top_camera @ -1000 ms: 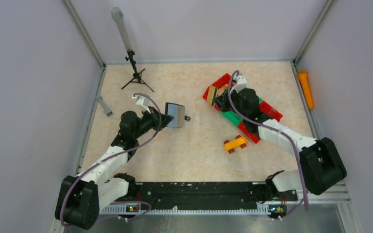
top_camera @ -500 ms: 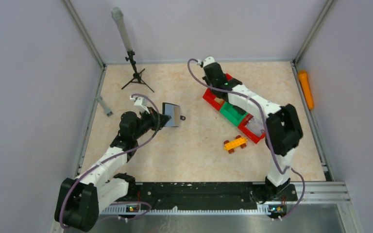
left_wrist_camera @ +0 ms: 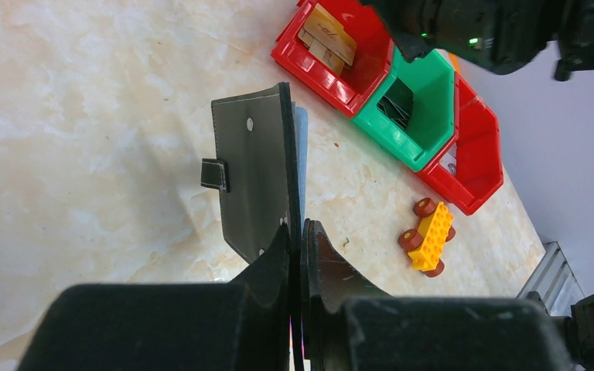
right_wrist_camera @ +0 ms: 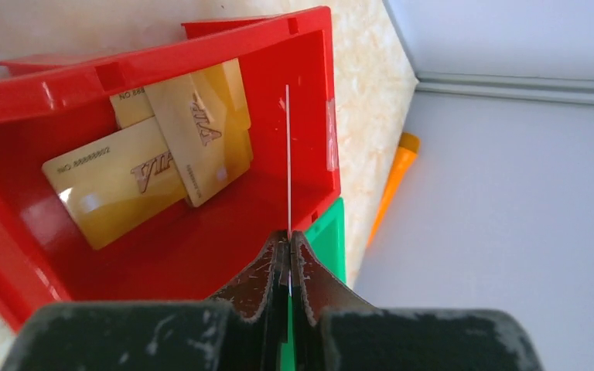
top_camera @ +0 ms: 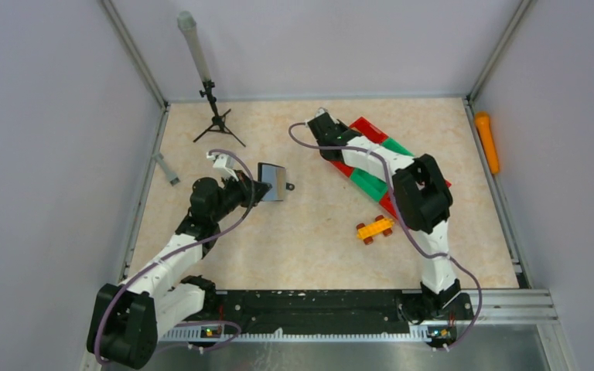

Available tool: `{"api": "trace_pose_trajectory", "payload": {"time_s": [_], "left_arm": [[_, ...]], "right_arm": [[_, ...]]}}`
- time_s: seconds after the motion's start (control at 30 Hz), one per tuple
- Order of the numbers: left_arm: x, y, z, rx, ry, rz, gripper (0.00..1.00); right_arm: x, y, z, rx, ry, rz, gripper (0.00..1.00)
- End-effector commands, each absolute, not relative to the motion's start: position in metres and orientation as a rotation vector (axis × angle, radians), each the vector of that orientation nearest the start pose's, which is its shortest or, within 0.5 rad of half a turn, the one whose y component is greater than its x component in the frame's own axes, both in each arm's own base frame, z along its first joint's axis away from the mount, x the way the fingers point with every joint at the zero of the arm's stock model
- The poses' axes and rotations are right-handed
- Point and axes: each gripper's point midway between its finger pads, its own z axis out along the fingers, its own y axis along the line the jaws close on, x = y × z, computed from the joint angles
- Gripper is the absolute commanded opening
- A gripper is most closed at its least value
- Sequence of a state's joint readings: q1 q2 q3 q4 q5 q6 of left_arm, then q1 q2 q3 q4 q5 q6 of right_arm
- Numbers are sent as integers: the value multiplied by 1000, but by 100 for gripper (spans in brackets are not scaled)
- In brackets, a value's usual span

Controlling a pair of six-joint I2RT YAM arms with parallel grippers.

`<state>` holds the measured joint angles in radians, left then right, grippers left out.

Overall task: Take the credit cards out of the card holder
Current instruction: Place the credit card in the storage box.

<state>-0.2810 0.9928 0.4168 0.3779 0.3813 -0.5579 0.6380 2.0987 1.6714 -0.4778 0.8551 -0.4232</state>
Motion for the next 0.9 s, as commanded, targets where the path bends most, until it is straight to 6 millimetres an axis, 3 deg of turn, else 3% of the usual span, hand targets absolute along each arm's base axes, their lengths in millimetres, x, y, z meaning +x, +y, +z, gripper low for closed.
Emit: {"api": "trace_pose_trajectory", "payload": {"time_s": [0.0, 0.37, 0.63, 0.87], "left_arm": [[297, -175, 184, 60, 1802, -931, 0], [295, -176, 189, 65, 1793, -940, 0], [295, -178, 188, 70, 1798, -953, 0], [295, -180, 187, 75, 1806, -965, 0]], "right_arm": [[488, 168, 131, -903, 2042, -1120, 0], [505, 180, 124, -950, 2019, -1092, 0], [497, 182, 128, -953, 2059, -1043, 28], [481, 194, 143, -916, 2122, -889, 35]]}}
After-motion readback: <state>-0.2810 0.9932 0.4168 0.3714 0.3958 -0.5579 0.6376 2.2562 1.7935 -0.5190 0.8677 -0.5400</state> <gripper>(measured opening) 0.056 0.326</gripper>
